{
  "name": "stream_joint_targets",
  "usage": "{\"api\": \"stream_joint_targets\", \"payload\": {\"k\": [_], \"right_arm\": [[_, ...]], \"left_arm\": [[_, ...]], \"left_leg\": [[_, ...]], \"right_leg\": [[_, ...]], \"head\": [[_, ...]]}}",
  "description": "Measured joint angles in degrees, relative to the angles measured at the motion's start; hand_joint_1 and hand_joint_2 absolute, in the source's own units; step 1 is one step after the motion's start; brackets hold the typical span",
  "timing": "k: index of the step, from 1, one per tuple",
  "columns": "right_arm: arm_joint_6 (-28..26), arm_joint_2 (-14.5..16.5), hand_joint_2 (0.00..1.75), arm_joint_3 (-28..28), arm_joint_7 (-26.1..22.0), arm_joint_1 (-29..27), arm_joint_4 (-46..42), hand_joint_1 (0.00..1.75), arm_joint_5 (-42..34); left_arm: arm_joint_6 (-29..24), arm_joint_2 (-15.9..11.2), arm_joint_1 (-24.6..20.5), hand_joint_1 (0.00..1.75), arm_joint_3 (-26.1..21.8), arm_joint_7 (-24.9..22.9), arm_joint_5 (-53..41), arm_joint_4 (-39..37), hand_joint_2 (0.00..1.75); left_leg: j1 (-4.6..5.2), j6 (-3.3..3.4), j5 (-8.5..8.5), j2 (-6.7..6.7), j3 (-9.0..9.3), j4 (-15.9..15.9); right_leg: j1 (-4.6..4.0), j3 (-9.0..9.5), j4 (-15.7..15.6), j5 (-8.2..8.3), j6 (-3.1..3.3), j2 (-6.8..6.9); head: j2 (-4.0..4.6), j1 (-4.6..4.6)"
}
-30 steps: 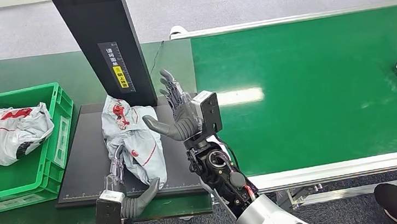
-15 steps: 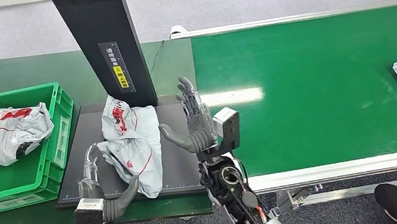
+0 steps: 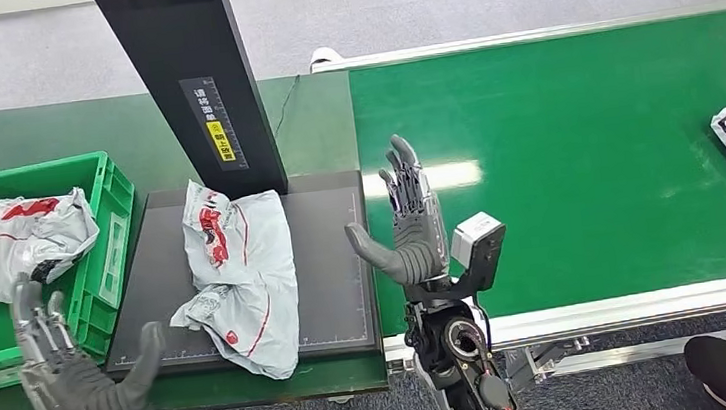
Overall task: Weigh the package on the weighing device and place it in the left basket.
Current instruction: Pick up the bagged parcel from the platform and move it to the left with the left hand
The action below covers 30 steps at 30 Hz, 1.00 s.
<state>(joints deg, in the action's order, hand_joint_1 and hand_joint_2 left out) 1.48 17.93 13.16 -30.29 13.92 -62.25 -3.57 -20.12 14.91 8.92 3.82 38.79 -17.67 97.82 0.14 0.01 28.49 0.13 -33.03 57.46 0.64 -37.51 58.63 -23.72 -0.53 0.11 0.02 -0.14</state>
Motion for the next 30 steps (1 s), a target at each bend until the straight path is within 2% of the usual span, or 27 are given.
{"api": "stream_joint_targets", "payload": {"k": [4, 7, 9, 13, 15, 21, 30], "right_arm": [[0.8, 0.9, 1.75, -1.5, 0.1, -0.2, -0.7, 0.00, 0.4], [1.0, 1.3, 1.75, -2.0, 0.1, -0.2, -1.0, 0.00, 0.6], [1.4, 1.5, 1.75, -2.1, 0.1, -0.2, -1.2, 0.00, 0.8], [2.5, 1.7, 1.75, -2.4, 0.3, -0.2, -2.0, 0.00, 1.1], [3.0, 1.7, 1.75, -2.6, 0.5, -0.3, -2.5, 0.00, 1.3], [4.2, 1.7, 1.75, -2.8, 0.9, -0.3, -3.2, 0.00, 1.3], [4.4, 1.7, 1.75, -3.0, 0.6, -0.4, -3.2, 0.00, 0.9]], "left_arm": [[-9.6, -0.7, 0.7, 0.00, -0.5, 1.3, 12.3, 12.7, 1.75], [-10.1, -1.1, 0.4, 0.00, 0.2, 1.1, 8.5, 13.1, 1.75], [-8.7, -1.2, -0.7, 0.00, 1.3, -1.3, 2.0, 10.9, 1.75], [-2.9, -1.5, -5.9, 0.00, 4.8, -13.6, -19.5, -0.4, 1.75], [-1.6, -1.6, -8.9, 0.00, 6.4, -17.2, -25.7, -7.2, 1.75], [-0.6, -1.8, -18.7, 0.00, 8.2, -21.3, -33.5, -26.5, 1.75], [1.8, -1.9, -29.7, 0.00, 10.7, -25.3, -39.3, -47.6, 1.75]], "left_leg": [[-0.06, -0.01, 0.00, -0.02, 0.04, 0.0], [-0.05, -0.01, 0.00, -0.02, 0.08, 0.0], [-0.03, 0.00, -0.01, -0.05, 0.12, 0.0], [0.02, 0.02, -0.02, -0.09, 0.26, 0.0], [0.02, 0.02, -0.02, -0.06, 0.31, 0.0], [0.02, 0.01, -0.05, -0.06, 0.32, 0.0], [0.01, 0.01, -0.05, -0.06, 0.29, 0.0]], "right_leg": [[-0.05, 0.05, 0.0, -0.01, 0.01, 0.02], [-0.05, 0.07, 0.0, -0.01, 0.01, 0.03], [-0.04, 0.13, 0.0, -0.01, 0.00, 0.07], [0.00, 0.31, 0.0, 0.01, 0.00, 0.13], [0.02, 0.33, 0.0, 0.03, 0.00, 0.10], [-0.03, 0.33, 0.0, 0.04, 0.00, 0.09], [-0.02, 0.32, 0.0, 0.02, 0.00, 0.09]], "head": [[-0.01, 0.02], [-0.02, 0.02], [-0.01, 0.01], [0.00, 0.00], [-0.01, 0.00], [-0.01, 0.01], [-0.01, 0.01]]}}
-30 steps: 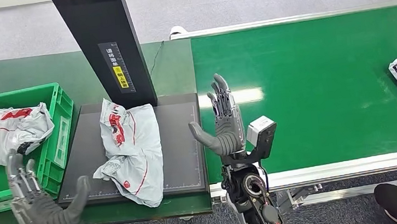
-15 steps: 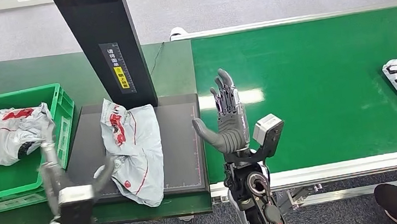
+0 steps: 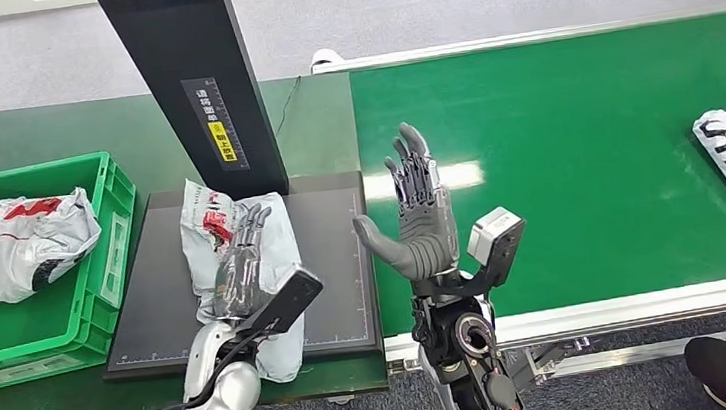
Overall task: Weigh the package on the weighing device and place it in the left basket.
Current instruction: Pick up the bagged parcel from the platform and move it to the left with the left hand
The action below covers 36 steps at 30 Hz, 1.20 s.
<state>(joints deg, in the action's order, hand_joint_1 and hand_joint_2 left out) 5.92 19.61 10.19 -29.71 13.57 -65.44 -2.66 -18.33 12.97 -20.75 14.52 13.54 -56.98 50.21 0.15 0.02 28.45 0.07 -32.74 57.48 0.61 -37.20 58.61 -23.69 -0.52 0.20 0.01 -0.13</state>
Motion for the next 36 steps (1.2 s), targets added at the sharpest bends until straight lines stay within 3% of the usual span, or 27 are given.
{"api": "stream_joint_targets", "payload": {"k": [6, 15, 36], "right_arm": [[0.0, 0.0, 1.75, 0.0, -0.2, -0.4, 0.0, 0.00, -0.1], [0.1, 0.0, 1.75, 0.3, -0.2, -0.5, 0.0, 0.00, -0.5], [0.1, 0.0, 1.75, 0.5, -0.3, -0.5, 0.0, 0.00, -0.7]], "left_arm": [[0.2, -1.0, -6.0, 0.00, 0.1, 0.8, 2.3, -10.9, 1.75], [1.4, -2.7, -10.6, 0.00, -1.2, -1.1, 2.4, -18.1, 1.75], [0.9, -3.6, -12.3, 0.00, -1.4, -2.5, 1.8, -21.7, 1.75]], "left_leg": [[0.00, 0.00, 0.00, 0.00, 0.02, 0.0], [-0.04, -0.01, -0.01, 0.00, 0.16, 0.0], [-0.06, -0.02, -0.02, 0.01, 0.34, 0.0]], "right_leg": [[0.00, 0.03, 0.0, 0.01, 0.01, 0.00], [-0.02, 0.20, 0.0, 0.01, 0.01, 0.00], [-0.02, 0.42, 0.0, 0.02, 0.04, 0.00]], "head": [[0.00, -0.01], [0.00, 0.00], [0.01, 0.00]]}}
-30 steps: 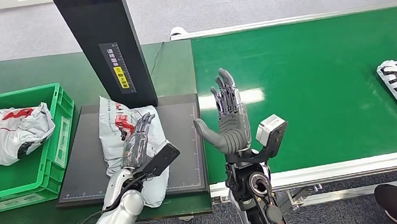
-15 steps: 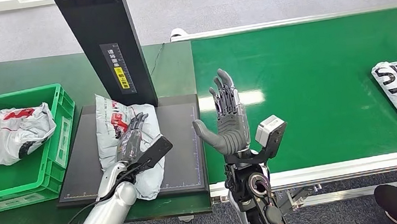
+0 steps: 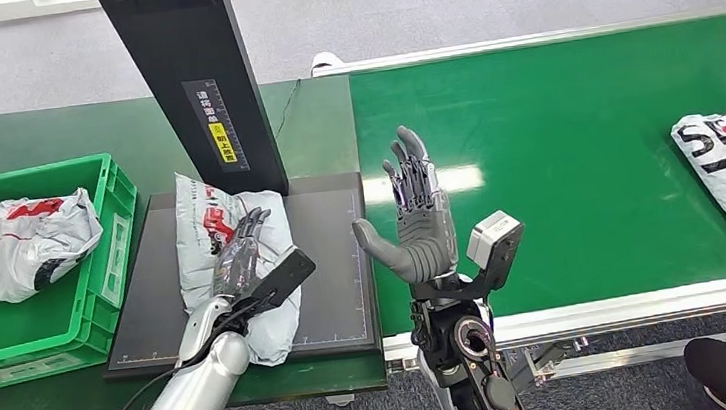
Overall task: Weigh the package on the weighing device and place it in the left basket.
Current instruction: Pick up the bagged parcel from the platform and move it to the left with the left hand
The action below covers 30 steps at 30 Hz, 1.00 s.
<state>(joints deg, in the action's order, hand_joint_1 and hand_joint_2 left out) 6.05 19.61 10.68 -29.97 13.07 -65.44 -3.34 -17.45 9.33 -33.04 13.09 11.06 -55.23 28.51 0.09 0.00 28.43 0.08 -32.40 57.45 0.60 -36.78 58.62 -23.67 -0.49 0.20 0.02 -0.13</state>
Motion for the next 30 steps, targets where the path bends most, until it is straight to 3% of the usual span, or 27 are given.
{"api": "stream_joint_targets", "payload": {"k": [4, 5, 8, 9, 24, 30], "right_arm": [[0.0, 0.0, 1.75, 0.1, 0.0, 0.0, 0.0, 0.00, -0.3], [0.0, 0.0, 1.75, 0.2, 0.0, 0.0, 0.0, 0.00, -0.4], [0.0, 0.0, 1.75, 0.3, 0.0, 0.0, 0.0, 0.00, -0.5], [0.0, 0.0, 1.75, 0.3, 0.0, 0.1, 0.0, 0.00, -0.5], [0.0, -0.2, 1.75, 0.7, 0.2, 0.9, 0.0, 0.00, -0.5], [-0.2, -0.2, 1.75, 1.0, 0.3, 1.6, 0.4, 0.00, -0.6]], "left_arm": [[-2.0, -0.8, -0.1, 0.02, -0.9, -2.9, -0.6, -0.4, 1.75], [-2.3, -1.2, -0.1, 0.37, -1.3, -3.4, -0.8, -0.5, 1.75], [-2.9, -2.3, -0.2, 1.62, -2.3, -5.1, -2.9, -0.9, 1.75], [-3.0, -2.6, -0.2, 1.71, -2.5, -5.6, -3.9, -1.0, 1.75], [-1.9, -3.1, -0.7, 1.75, -3.4, -7.3, -10.3, -1.2, 1.75], [-4.7, -2.9, -0.3, 1.75, -6.3, -4.3, -10.6, -1.1, 1.75]], "left_leg": [[-0.01, -0.01, 0.01, 0.05, 0.02, 0.0], [-0.01, -0.01, 0.01, 0.06, 0.03, 0.0], [-0.01, -0.04, 0.01, 0.05, 0.07, 0.0], [-0.01, -0.05, 0.00, 0.05, 0.09, 0.0], [-0.07, -0.09, 0.03, -0.05, 0.62, 0.0], [-0.07, -0.10, 0.02, -0.02, 0.67, 0.0]], "right_leg": [[0.00, 0.03, 0.0, 0.00, 0.01, -0.03], [-0.01, 0.03, 0.0, 0.00, 0.01, -0.03], [-0.04, 0.06, 0.0, 0.00, 0.02, -0.04], [-0.04, 0.08, 0.0, 0.00, 0.03, -0.03], [-0.04, 0.68, 0.0, -0.05, 0.06, 0.01], [-0.05, 0.69, 0.0, -0.04, 0.07, 0.00]], "head": [[0.00, 0.00], [-0.01, 0.00], [0.00, 0.00], [0.00, 0.00], [0.00, 0.00], [0.00, 0.00]]}}
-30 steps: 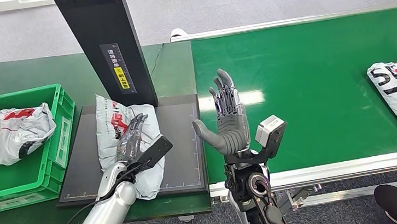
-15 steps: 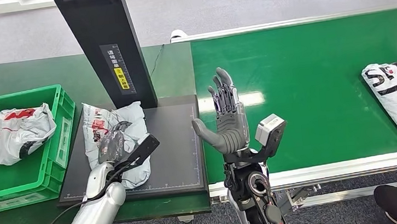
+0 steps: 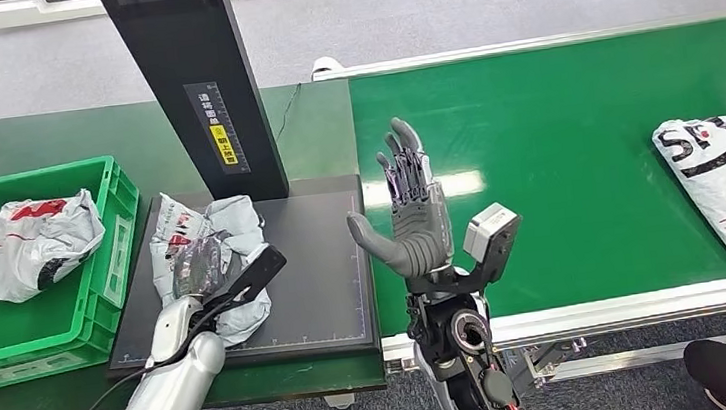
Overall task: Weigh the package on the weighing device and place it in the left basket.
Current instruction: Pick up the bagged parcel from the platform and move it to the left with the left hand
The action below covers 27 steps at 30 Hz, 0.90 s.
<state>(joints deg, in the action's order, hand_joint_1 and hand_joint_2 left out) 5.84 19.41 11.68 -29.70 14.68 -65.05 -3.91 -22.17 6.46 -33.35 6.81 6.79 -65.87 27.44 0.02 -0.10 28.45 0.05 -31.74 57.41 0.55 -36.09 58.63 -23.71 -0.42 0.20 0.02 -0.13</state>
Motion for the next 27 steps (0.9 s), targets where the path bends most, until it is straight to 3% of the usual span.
{"api": "stream_joint_targets", "payload": {"k": [4, 7, 12, 16, 19, 27], "right_arm": [[-0.1, 0.0, 1.75, 0.0, 0.0, 0.0, 0.1, 0.00, 0.0], [-0.3, 0.0, 1.75, 0.0, 0.0, -0.4, 0.1, 0.00, 0.2], [-0.8, 0.0, 1.75, -0.2, -0.3, -1.0, 0.1, 0.00, 0.5], [-1.2, 0.0, 1.75, -0.7, -0.6, -1.4, 0.1, 0.00, 0.6], [-1.5, 0.0, 1.75, -1.0, -0.8, -1.7, 0.1, 0.00, 0.7], [-1.4, 0.0, 1.75, -1.6, -1.1, -2.3, 0.1, 0.00, 1.4]], "left_arm": [[-4.7, 0.5, 2.0, 1.75, -2.6, 5.5, 3.2, 1.9, 1.75], [-9.0, 1.2, 6.2, 1.75, -4.4, 12.4, 9.3, 8.0, 1.75], [-16.5, 3.3, 17.8, 1.75, -4.6, 23.9, 23.5, 30.7, 1.75], [-17.6, 4.9, 25.4, 1.75, -2.9, 30.5, 29.4, 48.5, 1.75], [-17.7, 5.6, 28.6, 1.75, -1.7, 32.8, 31.5, 57.6, 1.75], [-17.7, 5.6, 32.2, 1.75, 1.6, 33.1, 39.0, 72.3, 1.75]], "left_leg": [[0.00, -0.01, -0.01, 0.07, -0.07, 0.0], [0.00, -0.02, -0.01, 0.15, -0.26, 0.0], [0.00, 0.00, 0.02, 0.21, -0.81, 0.1], [0.00, 0.05, 0.12, 0.17, -0.99, 0.1], [0.01, 0.07, 0.19, 0.17, -1.00, 0.1], [0.00, 0.06, 0.19, 0.17, -0.97, 0.1]], "right_leg": [[-0.01, -0.15, 0.0, 0.01, 0.01, -0.04], [-0.02, -0.42, 0.0, 0.01, 0.01, -0.10], [-0.02, -0.98, 0.0, 0.01, 0.00, -0.15], [-0.02, -1.10, 0.0, -0.07, -0.08, -0.12], [-0.02, -1.10, -0.1, -0.11, -0.10, -0.12], [-0.04, -1.09, -0.1, -0.10, -0.08, -0.13]], "head": [[0.00, -0.02], [0.00, 0.00], [-0.01, 0.01], [-0.01, -0.01], [-0.01, -0.01], [0.00, 0.00]]}}
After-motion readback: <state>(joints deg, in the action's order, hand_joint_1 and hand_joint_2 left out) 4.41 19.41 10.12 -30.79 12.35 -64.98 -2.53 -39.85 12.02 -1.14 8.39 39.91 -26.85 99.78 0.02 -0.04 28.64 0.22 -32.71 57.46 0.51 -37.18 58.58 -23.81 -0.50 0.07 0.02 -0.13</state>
